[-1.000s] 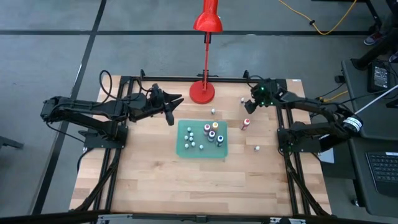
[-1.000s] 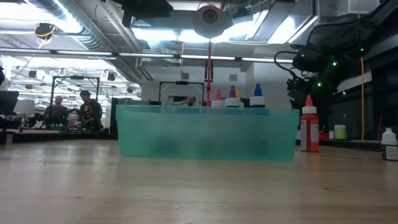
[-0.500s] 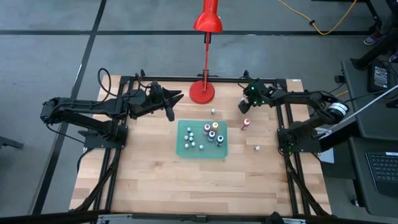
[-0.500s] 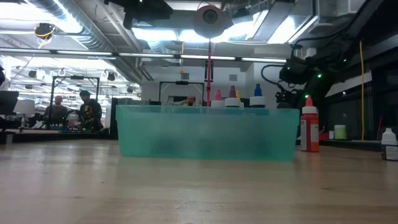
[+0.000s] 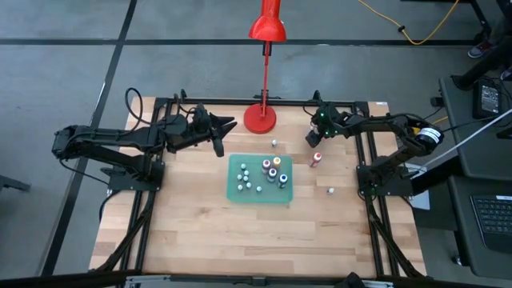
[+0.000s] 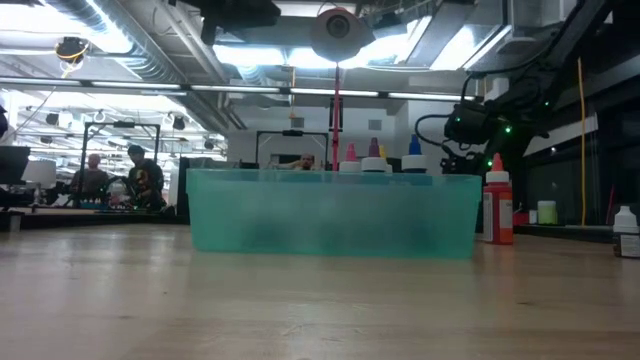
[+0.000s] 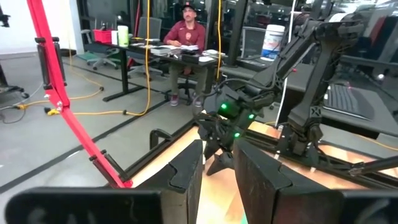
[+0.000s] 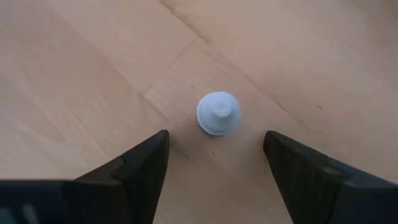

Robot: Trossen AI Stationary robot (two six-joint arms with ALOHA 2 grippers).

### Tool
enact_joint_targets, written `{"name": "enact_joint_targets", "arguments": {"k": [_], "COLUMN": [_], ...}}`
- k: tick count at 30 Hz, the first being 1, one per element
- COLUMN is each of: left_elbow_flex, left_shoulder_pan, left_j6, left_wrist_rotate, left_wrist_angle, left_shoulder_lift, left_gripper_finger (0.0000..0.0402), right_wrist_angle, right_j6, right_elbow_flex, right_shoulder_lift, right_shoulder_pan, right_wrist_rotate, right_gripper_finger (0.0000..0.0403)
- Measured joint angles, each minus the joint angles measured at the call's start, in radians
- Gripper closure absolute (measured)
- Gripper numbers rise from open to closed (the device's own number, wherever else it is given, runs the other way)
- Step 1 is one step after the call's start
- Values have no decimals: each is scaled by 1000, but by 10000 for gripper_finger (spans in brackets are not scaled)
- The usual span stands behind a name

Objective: Pick & Place food coloring
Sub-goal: Put the small pink food coloring bottle into the green bin

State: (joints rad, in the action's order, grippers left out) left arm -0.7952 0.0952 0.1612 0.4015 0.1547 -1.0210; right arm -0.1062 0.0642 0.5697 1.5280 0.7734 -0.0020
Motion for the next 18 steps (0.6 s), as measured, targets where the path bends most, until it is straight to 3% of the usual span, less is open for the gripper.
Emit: {"name": "enact_joint_targets", "arguments": {"k": [12, 18], "left_elbow_flex": [0, 0], "left_shoulder_pan": [35, 44], "left_j6": [-6, -6], "left_wrist_rotate": [-28, -47], "left_wrist_angle": [0, 0], "left_shoulder_lift": [0, 0], "left_gripper_finger": [315, 315], "right_wrist_angle": [40, 50], "right_j6": [3, 4], "right_elbow_flex": [-2, -2], "right_shoulder_lift": [6, 8], "right_shoulder_pan": [1, 1], "right_wrist_rotate": [8, 6], "right_gripper_finger": [221, 236]}}
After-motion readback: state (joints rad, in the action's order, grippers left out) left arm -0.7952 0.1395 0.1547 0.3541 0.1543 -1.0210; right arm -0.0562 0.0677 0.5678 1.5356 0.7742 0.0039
